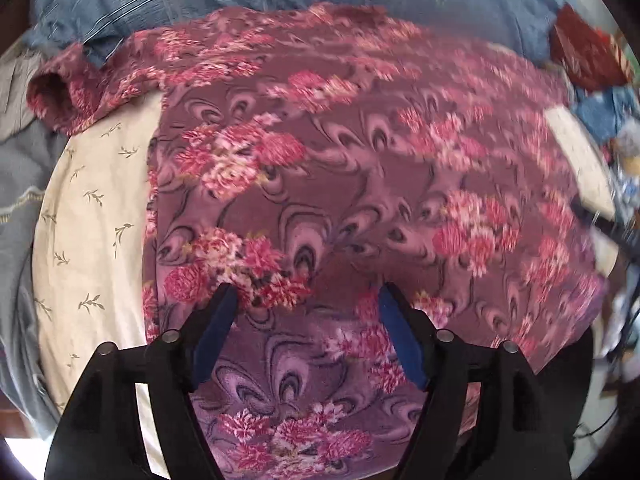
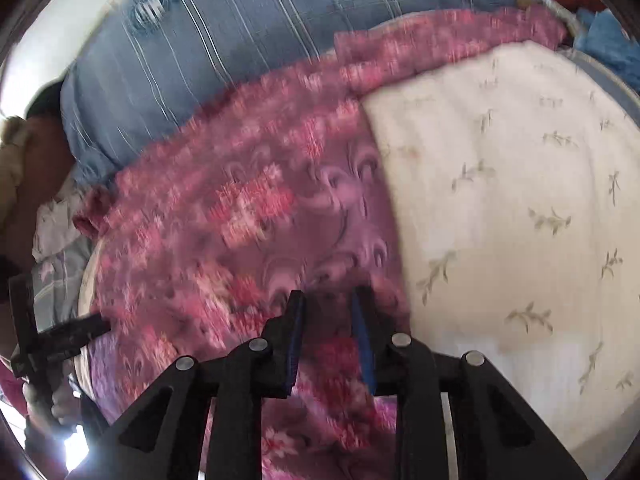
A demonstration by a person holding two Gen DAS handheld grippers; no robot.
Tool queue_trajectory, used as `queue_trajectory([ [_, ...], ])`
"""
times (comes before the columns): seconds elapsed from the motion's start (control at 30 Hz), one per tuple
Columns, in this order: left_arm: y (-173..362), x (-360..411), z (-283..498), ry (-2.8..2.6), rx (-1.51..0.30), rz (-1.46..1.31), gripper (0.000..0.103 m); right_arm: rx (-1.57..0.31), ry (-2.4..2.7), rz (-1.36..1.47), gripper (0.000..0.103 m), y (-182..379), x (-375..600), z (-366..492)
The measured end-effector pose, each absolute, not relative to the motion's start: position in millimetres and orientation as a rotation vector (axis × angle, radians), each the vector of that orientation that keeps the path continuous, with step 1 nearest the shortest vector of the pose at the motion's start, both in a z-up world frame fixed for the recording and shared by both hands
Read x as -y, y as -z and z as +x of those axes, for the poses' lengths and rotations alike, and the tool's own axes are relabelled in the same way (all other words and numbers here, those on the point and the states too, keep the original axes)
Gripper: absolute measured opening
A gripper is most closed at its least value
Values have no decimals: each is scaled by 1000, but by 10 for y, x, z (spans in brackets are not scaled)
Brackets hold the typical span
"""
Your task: Fold small clothes
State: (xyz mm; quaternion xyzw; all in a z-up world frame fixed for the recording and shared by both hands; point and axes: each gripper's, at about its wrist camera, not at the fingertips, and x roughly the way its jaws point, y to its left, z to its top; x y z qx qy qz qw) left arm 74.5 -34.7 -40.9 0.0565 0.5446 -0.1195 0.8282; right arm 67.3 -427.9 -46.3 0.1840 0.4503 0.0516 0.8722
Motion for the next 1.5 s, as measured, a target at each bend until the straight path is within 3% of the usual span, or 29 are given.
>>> queue_trajectory([
  [0.07, 373, 361, 753, 279, -1173, 114, 73, -963, -135, 442, 33, 369, 4412, 760],
  [0.13, 303, 356, 832, 309, -1188, 69, 73, -870, -90, 533, 33, 172, 4782, 847],
  [0.37, 135, 498, 1484, 328, -1168, -77, 73, -645, 332, 717, 48, -252, 6475, 1452],
  [0.77, 316, 690, 2179, 368, -1143, -115, 73, -690, 493, 879, 54, 413, 7477, 2755],
  [0.83, 319, 687, 2266, 381, -1136, -107, 73, -670, 491, 854, 47, 440, 7448, 2822],
  [0.87, 312, 683, 2305, 387, -1136, -104, 73, -661, 480, 842, 23, 420, 7424, 2832],
  [0.9, 298, 665, 2338, 398, -1134, -104, 73, -653, 465, 836, 8, 386, 7394, 2829],
  [1.07, 139, 453, 2520, 400, -1063, -115, 73, -524, 373, 705, 8, -191, 6939, 2672],
  [1.2, 300, 116, 2590, 374, -1027, -255, 73, -522, 279, 611, 8, -580, 6369, 2602],
  [1.5, 396, -109, 2736, 407, -1129, -422, 73, -613, 5, 585, 8, -577, 4712, 2625],
])
